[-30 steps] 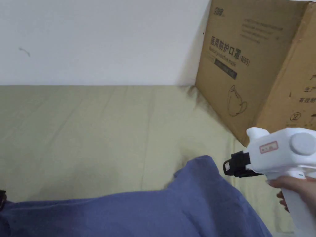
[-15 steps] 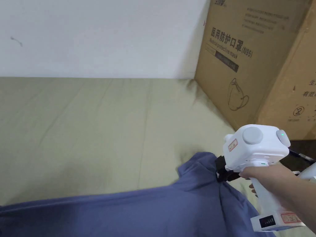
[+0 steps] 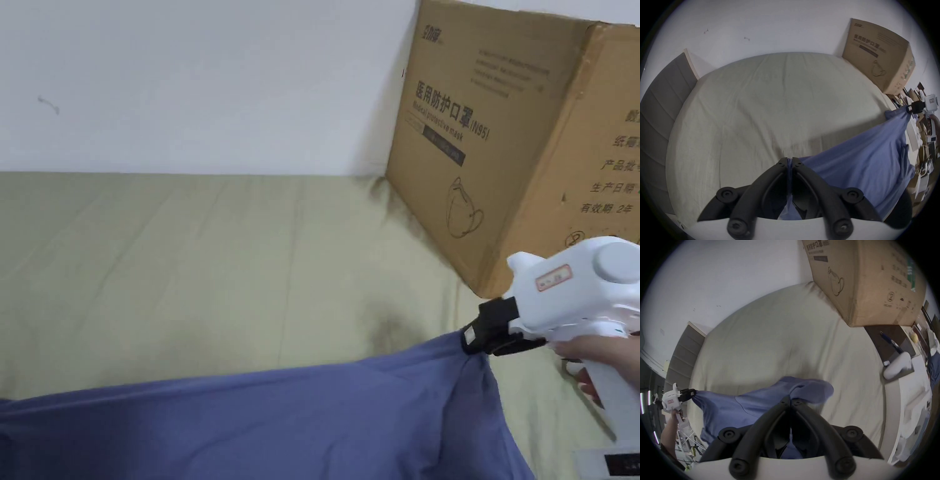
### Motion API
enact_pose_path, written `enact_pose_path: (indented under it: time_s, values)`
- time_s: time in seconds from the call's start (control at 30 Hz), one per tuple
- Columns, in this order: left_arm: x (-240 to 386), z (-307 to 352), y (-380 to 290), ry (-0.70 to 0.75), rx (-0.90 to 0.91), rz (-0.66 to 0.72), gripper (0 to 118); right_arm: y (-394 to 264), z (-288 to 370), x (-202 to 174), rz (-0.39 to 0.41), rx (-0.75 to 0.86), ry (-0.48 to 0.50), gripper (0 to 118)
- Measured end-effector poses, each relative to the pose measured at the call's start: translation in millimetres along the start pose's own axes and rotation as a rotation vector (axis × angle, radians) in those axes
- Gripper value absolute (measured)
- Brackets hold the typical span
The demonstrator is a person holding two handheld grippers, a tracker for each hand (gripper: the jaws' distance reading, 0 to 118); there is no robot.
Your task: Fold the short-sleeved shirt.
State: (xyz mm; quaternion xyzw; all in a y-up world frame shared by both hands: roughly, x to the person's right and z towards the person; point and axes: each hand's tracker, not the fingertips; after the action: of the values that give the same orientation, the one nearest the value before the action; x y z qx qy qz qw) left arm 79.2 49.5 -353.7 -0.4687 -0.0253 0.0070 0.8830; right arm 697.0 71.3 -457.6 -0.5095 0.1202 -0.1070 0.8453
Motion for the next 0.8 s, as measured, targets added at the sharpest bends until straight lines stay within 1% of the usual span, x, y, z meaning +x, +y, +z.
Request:
enact_pose_path:
  time_s: [0.03,0.07,0.13,0.17,0.2,0.23,0.3,0.33,0.37,0.43,0.47,0.5,0.57,0.67,0.77,0.8]
  values:
    - [0,10,-6,-0.007,-0.003,-0.009,2,-10,14,1,-0.009,0.012,0.008,0]
    - [0,22,-13,-0.017,-0.006,-0.011,2,-27,35,-6,-0.015,0.026,0.023,0]
    - [-20,30,-28,-0.04,-0.001,-0.009,2,-53,63,-6,-0.041,0.055,0.049,0]
    - [-20,41,-36,-0.049,0.006,-0.007,2,-68,76,-4,-0.06,0.069,0.097,0]
    - [-20,54,-46,-0.058,0.015,-0.004,2,-79,84,-1,-0.062,0.064,0.129,0]
    - [-19,69,-57,-0.074,0.021,0.001,2,-96,96,1,-0.058,0.051,0.139,0]
    - [-20,86,-82,-0.101,0.022,0.022,2,-129,111,3,-0.019,0.04,0.12,0]
    - [-22,93,-96,-0.118,0.017,0.044,2,-147,115,6,-0.02,0.034,0.114,0]
    - [-21,96,-113,-0.139,0.023,0.076,2,-165,118,11,-0.039,0.024,0.117,0]
    - [-23,105,-143,-0.184,0.03,0.097,2,-200,119,20,-0.118,-0.027,0.159,0]
    - [-24,106,-159,-0.183,0.024,0.097,2,-219,117,21,-0.129,-0.039,0.168,0]
    - [-20,110,-172,-0.19,0.015,0.106,2,-232,115,24,-0.12,-0.043,0.155,0]
    - [-21,103,-198,-0.199,-0.015,0.136,2,-257,106,31,-0.127,-0.061,0.135,0]
    - [-26,89,-230,-0.2,-0.049,0.197,2,-282,84,49,-0.193,-0.089,0.117,0]
    - [-25,82,-244,-0.189,-0.048,0.195,2,-293,65,56,-0.194,-0.091,0.094,0]
    - [-24,80,-247,-0.193,-0.046,0.197,4,-295,61,57,-0.182,-0.086,0.074,0]
